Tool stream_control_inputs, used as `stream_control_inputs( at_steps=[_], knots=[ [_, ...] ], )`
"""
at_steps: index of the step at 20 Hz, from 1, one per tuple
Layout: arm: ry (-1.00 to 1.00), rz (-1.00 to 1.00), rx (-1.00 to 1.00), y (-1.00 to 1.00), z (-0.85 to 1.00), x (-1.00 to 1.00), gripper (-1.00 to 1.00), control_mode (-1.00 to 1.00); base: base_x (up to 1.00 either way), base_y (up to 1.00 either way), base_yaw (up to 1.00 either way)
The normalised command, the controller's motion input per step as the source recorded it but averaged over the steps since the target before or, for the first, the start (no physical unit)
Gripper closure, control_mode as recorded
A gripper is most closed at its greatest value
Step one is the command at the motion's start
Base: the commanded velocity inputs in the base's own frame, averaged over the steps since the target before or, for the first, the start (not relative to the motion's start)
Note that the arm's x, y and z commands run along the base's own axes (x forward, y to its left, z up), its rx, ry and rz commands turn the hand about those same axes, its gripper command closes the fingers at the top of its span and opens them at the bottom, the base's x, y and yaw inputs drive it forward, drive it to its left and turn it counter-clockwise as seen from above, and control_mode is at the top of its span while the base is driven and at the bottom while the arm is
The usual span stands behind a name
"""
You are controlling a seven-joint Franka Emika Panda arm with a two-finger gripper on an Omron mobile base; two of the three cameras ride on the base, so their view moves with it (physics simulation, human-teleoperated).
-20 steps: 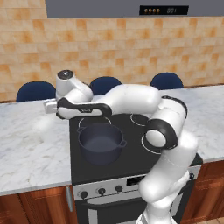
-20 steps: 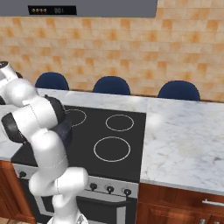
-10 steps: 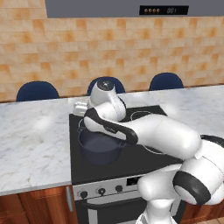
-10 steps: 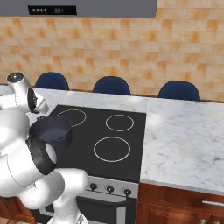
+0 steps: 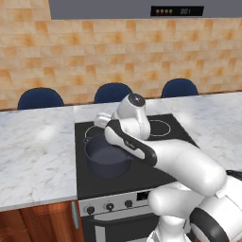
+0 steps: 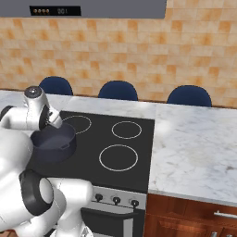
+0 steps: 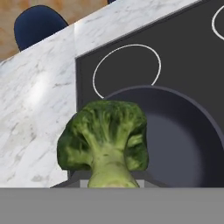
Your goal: Turn on the burner for the pot on the stove. Wait thirty seconds for the pot to heat up. Then add the broccoli to the pot.
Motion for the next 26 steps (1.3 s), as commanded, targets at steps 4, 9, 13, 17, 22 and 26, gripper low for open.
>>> stream_control_inputs(
  at_steps=[4, 9, 13, 17, 22, 26],
  knots=[
    [0.05, 0.0, -0.02, 0.0, -0.21, 0.0, 1.0, -1.0, 0.0, 0.0, 0.0],
    [0.04, 0.0, -0.02, 0.0, -0.21, 0.02, 1.0, -1.0, 0.0, 0.0, 0.0],
    [0.0, 0.0, -0.05, 0.0, -0.19, 0.1, 1.0, -1.0, 0.0, 0.0, 0.0],
    [0.0, 0.0, -0.06, 0.0, -0.21, 0.14, 1.0, -1.0, 0.0, 0.0, 0.0],
    [0.02, 0.0, -0.06, 0.0, -0.22, 0.21, 1.0, -1.0, 0.0, 0.0, 0.0],
    [0.02, 0.0, 0.0, 0.0, -0.12, 0.22, 1.0, -1.0, 0.0, 0.0, 0.0]
  ],
)
